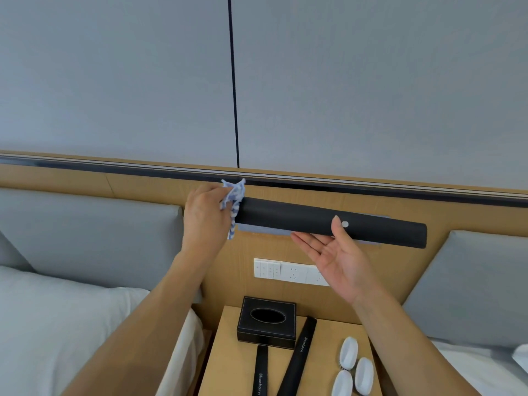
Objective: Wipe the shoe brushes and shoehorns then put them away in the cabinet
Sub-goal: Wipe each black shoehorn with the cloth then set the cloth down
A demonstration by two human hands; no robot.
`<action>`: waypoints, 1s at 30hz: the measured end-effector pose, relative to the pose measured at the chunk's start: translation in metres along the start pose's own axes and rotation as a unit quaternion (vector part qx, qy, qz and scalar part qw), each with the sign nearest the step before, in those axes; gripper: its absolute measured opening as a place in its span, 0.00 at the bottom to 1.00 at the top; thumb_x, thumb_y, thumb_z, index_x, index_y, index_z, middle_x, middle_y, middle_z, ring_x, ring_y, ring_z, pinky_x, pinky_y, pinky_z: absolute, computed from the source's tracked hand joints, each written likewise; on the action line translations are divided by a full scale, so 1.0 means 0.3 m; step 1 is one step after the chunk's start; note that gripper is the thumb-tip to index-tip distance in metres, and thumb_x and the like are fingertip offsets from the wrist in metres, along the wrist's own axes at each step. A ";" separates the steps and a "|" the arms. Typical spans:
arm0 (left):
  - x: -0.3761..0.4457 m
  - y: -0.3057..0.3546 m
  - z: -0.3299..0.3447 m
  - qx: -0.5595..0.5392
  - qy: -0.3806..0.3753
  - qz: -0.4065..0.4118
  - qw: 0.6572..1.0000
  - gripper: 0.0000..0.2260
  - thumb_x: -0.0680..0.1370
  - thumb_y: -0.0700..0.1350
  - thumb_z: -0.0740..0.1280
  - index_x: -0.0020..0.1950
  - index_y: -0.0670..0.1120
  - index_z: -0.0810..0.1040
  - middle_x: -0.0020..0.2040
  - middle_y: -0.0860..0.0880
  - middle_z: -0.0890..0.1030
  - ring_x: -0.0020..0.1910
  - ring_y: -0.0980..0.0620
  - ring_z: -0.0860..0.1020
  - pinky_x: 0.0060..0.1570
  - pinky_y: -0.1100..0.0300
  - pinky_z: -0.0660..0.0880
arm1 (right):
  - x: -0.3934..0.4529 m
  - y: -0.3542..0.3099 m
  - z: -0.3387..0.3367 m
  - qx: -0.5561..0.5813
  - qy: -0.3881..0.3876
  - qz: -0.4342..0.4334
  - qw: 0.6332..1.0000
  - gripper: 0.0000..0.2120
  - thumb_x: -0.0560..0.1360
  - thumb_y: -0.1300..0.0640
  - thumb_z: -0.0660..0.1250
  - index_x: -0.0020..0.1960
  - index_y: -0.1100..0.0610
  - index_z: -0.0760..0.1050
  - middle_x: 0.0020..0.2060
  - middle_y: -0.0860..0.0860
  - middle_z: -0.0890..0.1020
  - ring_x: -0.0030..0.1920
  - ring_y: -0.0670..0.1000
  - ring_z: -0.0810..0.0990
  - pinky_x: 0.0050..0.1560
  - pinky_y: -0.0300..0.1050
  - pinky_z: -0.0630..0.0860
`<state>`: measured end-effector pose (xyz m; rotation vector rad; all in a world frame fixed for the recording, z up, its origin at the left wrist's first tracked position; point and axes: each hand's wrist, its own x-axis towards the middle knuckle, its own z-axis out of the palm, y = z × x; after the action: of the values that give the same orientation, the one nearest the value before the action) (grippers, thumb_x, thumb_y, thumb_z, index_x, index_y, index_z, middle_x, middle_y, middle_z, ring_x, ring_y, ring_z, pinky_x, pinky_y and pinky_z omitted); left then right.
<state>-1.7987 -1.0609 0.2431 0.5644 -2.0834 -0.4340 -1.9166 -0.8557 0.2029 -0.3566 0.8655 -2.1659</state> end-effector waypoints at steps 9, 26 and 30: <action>-0.038 0.058 -0.006 0.050 -0.038 -0.056 0.996 0.11 0.76 0.35 0.65 0.55 0.43 0.82 0.54 0.42 0.79 0.54 0.42 0.75 0.53 0.49 0.74 | 0.015 0.020 0.023 -0.014 -0.015 0.025 0.999 0.25 0.77 0.48 0.65 0.69 0.61 0.71 0.63 0.63 0.80 0.64 0.63 0.80 0.62 0.55 0.78; -0.020 0.263 0.034 0.009 -0.243 0.061 0.968 0.06 0.77 0.40 0.66 0.47 0.42 0.83 0.46 0.47 0.81 0.44 0.49 0.78 0.39 0.62 0.64 | 0.041 -0.001 0.011 -0.165 0.031 -0.002 0.986 0.08 0.80 0.58 0.63 0.52 0.58 0.81 0.45 0.55 0.86 0.45 0.52 0.82 0.52 0.49 0.74; -0.006 0.217 0.016 -0.020 -0.272 0.059 0.960 0.05 0.74 0.41 0.68 0.38 0.43 0.79 0.37 0.48 0.78 0.37 0.51 0.74 0.36 0.58 0.66 | 0.038 -0.037 0.014 -0.207 0.067 -0.001 0.976 0.11 0.81 0.52 0.64 0.54 0.55 0.83 0.48 0.54 0.87 0.46 0.52 0.84 0.46 0.46 0.80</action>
<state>-1.8166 -1.0052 0.2722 0.3134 -2.6077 -0.6117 -1.9281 -0.8607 0.2133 -0.4170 1.3995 -2.0195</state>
